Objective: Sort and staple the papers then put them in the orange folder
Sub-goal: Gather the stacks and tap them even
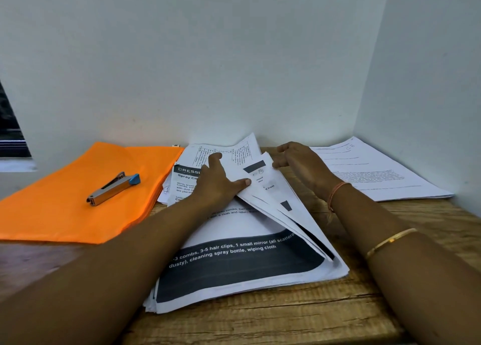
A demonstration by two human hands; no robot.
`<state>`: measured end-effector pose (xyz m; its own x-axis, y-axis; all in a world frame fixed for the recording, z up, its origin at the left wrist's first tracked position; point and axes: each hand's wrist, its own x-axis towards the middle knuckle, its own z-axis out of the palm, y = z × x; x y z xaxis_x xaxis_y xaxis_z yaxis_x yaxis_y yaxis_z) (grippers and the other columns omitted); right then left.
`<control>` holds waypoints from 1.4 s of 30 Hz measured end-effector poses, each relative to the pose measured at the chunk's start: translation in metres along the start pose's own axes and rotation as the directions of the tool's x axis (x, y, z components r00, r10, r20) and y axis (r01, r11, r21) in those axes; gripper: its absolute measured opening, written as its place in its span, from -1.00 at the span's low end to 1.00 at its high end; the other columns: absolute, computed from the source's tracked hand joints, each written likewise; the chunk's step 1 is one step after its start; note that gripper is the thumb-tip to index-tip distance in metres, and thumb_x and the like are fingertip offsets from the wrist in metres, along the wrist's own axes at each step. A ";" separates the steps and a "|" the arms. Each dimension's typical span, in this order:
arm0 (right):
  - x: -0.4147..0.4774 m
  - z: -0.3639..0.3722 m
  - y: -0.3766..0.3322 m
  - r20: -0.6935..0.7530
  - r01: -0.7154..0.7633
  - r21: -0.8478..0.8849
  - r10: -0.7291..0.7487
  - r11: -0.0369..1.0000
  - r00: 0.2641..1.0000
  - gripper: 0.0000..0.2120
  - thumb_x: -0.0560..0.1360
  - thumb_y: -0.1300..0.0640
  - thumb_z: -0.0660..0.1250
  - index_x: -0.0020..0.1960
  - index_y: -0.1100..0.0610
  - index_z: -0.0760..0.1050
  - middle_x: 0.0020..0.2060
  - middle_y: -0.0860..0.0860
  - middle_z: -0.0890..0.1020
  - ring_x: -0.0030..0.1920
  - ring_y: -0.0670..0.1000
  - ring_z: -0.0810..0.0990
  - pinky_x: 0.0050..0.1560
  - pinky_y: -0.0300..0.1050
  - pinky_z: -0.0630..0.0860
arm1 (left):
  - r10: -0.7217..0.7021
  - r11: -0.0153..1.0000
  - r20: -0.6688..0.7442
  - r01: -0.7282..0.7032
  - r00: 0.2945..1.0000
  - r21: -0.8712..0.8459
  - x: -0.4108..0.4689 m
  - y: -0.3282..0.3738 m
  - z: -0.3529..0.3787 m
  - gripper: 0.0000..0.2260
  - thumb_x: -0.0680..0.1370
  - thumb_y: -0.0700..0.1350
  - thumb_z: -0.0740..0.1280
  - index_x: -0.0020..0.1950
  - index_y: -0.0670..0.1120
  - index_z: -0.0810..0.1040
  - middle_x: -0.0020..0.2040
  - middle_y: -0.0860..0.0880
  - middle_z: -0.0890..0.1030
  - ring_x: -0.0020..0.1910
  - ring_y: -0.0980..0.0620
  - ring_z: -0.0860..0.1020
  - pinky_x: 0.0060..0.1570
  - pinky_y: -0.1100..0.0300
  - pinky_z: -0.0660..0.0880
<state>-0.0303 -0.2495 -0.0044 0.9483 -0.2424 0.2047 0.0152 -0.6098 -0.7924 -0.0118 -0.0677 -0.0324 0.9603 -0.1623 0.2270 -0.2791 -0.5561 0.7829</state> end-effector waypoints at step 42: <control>-0.011 0.000 -0.006 -0.085 0.074 0.097 -0.066 0.993 0.994 -0.74 0.53 0.23 0.09 -0.21 0.14 0.52 -0.21 0.02 0.64 -0.21 -0.01 0.56 -0.14 -0.19 0.48 | 0.190 0.943 0.067 -0.201 0.980 0.264 0.000 -0.003 0.002 -0.68 0.54 0.02 0.31 0.30 0.07 0.45 0.33 -0.09 0.43 0.38 -0.06 0.30 0.38 0.04 0.20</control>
<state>-0.0405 -0.2433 -0.0012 0.9148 -0.2652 0.3047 0.1160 -0.5500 -0.8271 -0.0105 -0.0674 -0.0357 0.8876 -0.3189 0.3323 -0.4563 -0.7069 0.5404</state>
